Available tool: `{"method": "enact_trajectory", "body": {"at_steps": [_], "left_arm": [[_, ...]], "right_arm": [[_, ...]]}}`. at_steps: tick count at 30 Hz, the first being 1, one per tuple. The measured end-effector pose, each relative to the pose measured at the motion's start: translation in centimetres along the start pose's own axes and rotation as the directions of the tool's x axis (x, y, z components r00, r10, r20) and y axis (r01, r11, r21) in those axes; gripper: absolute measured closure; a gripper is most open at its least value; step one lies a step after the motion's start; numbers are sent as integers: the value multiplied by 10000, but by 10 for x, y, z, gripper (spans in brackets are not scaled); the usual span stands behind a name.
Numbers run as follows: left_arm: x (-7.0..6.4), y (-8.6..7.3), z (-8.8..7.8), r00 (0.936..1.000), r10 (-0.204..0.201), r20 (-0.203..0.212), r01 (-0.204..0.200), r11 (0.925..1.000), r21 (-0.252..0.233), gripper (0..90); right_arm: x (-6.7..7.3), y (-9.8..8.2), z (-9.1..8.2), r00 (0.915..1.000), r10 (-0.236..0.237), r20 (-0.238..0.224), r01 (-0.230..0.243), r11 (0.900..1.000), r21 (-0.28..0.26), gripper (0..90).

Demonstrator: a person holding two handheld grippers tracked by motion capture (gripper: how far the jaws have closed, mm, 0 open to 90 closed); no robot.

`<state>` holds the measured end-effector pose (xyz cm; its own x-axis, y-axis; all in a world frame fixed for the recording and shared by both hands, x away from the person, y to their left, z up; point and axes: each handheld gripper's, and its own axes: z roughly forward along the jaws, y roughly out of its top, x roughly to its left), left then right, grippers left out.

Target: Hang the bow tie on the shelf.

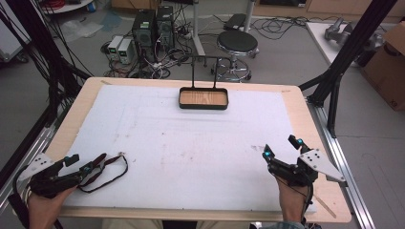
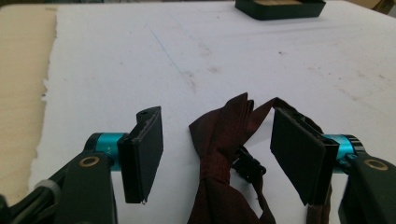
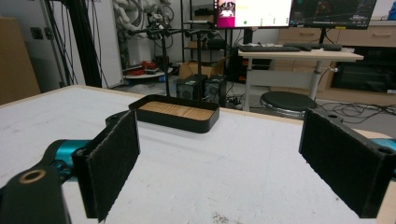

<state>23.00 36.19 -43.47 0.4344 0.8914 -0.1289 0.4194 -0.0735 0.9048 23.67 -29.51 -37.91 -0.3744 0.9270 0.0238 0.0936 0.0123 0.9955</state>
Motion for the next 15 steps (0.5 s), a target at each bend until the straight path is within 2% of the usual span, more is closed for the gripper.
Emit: {"method": "enact_trajectory", "body": {"at_steps": [4,6,10,14,15], "left_arm": [[5,-3,5,9996,-275,51,272,9983,521,431],[7,-4,6,9992,-385,61,380,9969,682,438],[9,-5,8,9996,-275,27,271,9954,922,485],[7,-7,12,9996,-143,245,111,9920,1260,514],[6,-7,13,9995,-71,315,28,9908,1352,545]], "right_arm": [[0,0,0,10000,-22,-21,22,10000,-28,114],[0,0,0,10000,-23,-15,23,10000,-29,114],[1,0,0,10000,-86,-4,86,10000,1,114],[2,0,0,9999,-110,-16,110,9999,-17,114],[2,0,0,9999,-128,-9,128,9999,-33,114]]}}
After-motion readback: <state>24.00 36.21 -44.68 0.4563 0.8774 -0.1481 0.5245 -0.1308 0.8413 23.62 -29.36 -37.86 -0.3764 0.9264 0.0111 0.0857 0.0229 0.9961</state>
